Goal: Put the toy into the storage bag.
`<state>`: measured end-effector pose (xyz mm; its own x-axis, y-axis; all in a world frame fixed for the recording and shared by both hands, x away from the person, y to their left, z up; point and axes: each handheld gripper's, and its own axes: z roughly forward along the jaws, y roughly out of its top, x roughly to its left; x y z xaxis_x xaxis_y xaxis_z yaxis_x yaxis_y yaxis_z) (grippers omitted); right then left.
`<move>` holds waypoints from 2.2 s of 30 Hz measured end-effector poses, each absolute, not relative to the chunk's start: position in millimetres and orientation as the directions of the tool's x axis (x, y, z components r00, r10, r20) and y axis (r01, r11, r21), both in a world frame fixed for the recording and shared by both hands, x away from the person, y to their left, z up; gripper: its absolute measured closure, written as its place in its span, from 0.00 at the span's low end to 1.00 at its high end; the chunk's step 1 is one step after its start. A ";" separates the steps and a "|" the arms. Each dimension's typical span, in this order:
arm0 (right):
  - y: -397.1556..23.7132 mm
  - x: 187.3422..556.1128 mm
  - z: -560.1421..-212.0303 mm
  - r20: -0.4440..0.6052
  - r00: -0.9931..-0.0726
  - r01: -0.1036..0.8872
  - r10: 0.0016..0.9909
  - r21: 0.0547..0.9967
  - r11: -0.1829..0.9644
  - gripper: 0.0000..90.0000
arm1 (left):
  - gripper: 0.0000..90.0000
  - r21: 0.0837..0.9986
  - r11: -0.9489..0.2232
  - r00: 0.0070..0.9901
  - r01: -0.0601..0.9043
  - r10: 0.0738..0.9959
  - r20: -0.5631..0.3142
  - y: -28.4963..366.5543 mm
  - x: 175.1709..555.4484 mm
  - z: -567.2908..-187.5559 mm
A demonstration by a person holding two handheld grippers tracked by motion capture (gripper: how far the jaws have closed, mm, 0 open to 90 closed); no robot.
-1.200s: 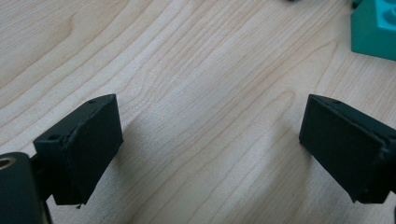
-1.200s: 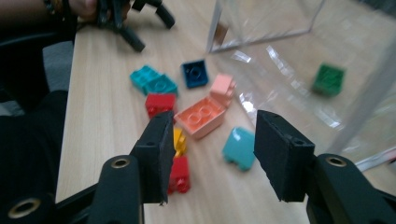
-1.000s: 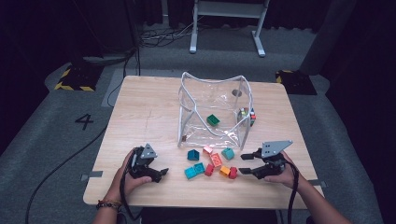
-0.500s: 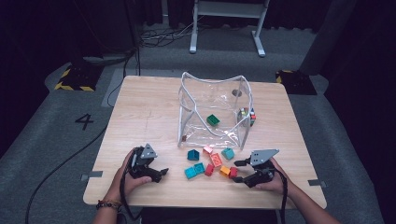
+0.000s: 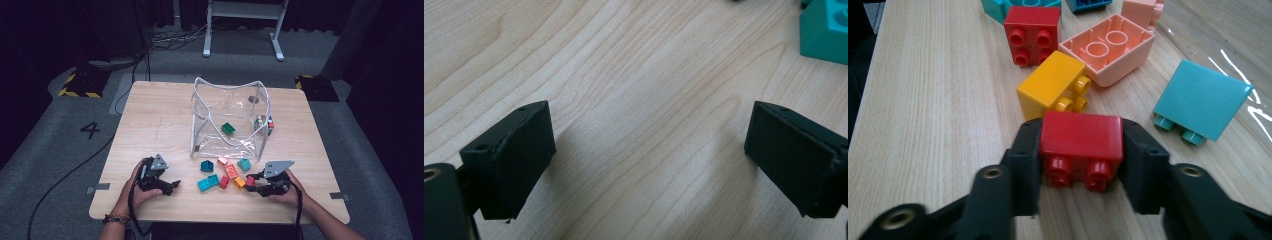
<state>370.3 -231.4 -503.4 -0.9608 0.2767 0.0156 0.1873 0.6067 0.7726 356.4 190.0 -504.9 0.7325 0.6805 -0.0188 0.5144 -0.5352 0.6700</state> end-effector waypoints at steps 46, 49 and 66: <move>-296.3 391.5 -403.5 -0.071 -0.918 0.135 0.390 0.869 0.476 0.66 | 0.07 0.670 -0.534 0.734 0.516 0.679 -0.024 190.0 356.5 -504.9; -298.9 394.9 -392.2 -0.086 -0.914 0.122 0.397 0.875 0.468 0.66 | 0.07 0.671 -0.533 0.733 0.515 0.680 -0.023 189.9 356.4 -505.0; -298.7 416.8 -330.5 -0.146 -0.893 0.057 0.425 0.901 0.430 0.66 | 0.07 0.670 -0.529 0.732 0.520 0.681 -0.029 189.7 356.3 -505.3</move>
<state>416.8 -298.7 -330.5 -0.8934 0.4248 -0.1460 0.0572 0.4301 0.9010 356.3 189.7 -505.3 0.7315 0.6812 -0.0291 0.5197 -0.5295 0.6705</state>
